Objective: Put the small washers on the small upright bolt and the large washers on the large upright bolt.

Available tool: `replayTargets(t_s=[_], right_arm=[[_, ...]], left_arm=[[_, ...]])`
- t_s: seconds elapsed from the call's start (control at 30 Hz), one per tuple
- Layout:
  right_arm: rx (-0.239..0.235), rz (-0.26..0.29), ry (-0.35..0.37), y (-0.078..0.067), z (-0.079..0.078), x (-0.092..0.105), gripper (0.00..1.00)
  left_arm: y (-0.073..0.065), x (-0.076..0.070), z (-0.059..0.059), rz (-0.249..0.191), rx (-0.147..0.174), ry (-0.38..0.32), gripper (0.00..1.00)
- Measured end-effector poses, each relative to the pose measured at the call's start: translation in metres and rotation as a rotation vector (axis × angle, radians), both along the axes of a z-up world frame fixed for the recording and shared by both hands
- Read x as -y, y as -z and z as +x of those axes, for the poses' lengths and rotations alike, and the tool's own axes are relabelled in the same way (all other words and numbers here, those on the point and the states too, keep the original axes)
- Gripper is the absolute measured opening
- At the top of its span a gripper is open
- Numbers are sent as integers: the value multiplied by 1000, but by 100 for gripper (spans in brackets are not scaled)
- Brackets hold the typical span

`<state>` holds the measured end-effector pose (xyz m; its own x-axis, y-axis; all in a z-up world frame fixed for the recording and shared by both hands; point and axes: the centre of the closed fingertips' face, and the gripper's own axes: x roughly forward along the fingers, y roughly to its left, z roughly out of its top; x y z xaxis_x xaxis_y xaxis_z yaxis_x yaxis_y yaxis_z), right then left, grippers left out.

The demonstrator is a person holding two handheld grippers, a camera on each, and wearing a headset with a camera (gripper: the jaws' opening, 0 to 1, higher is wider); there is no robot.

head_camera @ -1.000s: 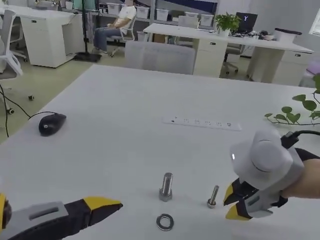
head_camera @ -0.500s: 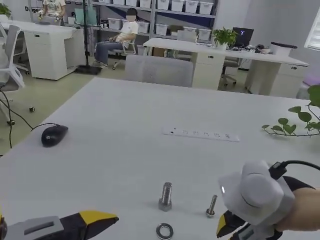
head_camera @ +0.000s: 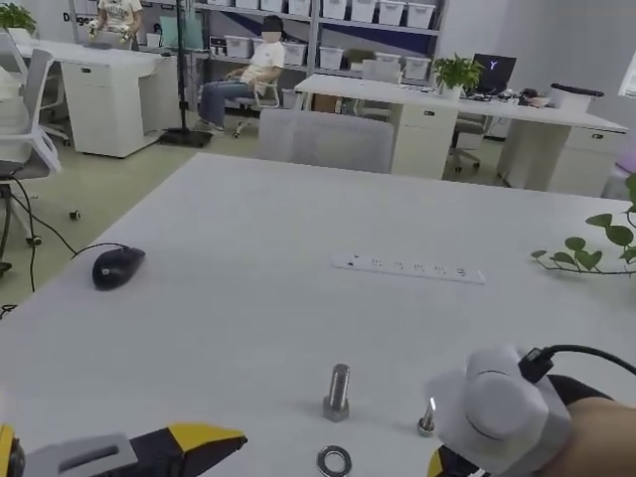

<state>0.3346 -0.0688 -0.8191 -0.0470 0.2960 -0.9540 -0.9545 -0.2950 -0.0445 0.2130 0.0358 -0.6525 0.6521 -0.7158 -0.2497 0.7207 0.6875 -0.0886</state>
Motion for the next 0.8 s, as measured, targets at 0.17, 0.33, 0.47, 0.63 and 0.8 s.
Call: replayTargets(t_s=[0.17, 0.33, 0.47, 0.63, 0.8], right_arm=[[-13, -4, -11, 6, -1, -4, 23], [-29, -7, -15, 7, 0, -5, 24], [-41, -10, -23, 7, 0, -5, 23], [-41, -2, -30, 6, 1, -4, 22], [-31, -2, -46, 6, 1, -4, 20]], left_arm=[[2, -2, 1, -2, -8, -7, 58], [4, -4, 3, -7, -11, -10, 58], [4, -4, 4, -10, -11, -12, 58], [4, -4, 6, -13, -8, -12, 58], [4, -5, 7, -12, -11, -13, 58]])
